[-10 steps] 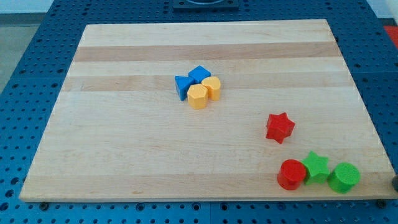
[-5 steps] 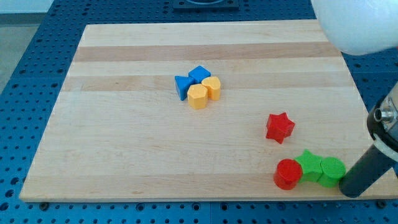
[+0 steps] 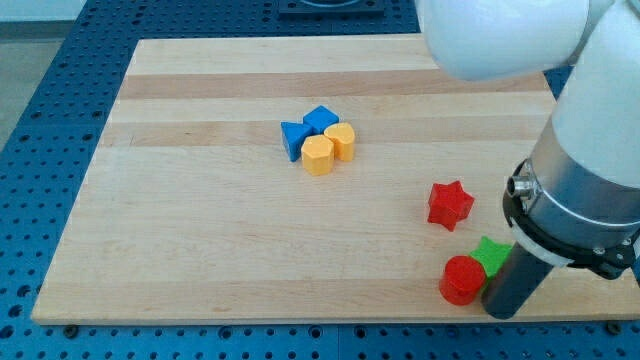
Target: Place the red circle to the left side of red star
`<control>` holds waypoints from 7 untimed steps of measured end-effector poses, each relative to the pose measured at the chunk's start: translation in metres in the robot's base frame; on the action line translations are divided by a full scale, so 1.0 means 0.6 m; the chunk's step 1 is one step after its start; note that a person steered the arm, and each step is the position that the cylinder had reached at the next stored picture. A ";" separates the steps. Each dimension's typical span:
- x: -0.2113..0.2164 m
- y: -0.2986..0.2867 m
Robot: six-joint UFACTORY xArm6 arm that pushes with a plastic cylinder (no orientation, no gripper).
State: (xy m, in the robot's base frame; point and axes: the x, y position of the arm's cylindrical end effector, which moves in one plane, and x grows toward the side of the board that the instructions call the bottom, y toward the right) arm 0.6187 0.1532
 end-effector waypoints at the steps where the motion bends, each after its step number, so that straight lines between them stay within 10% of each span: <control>1: 0.000 -0.012; 7: -0.031 -0.099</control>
State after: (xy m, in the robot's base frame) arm 0.5999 0.0937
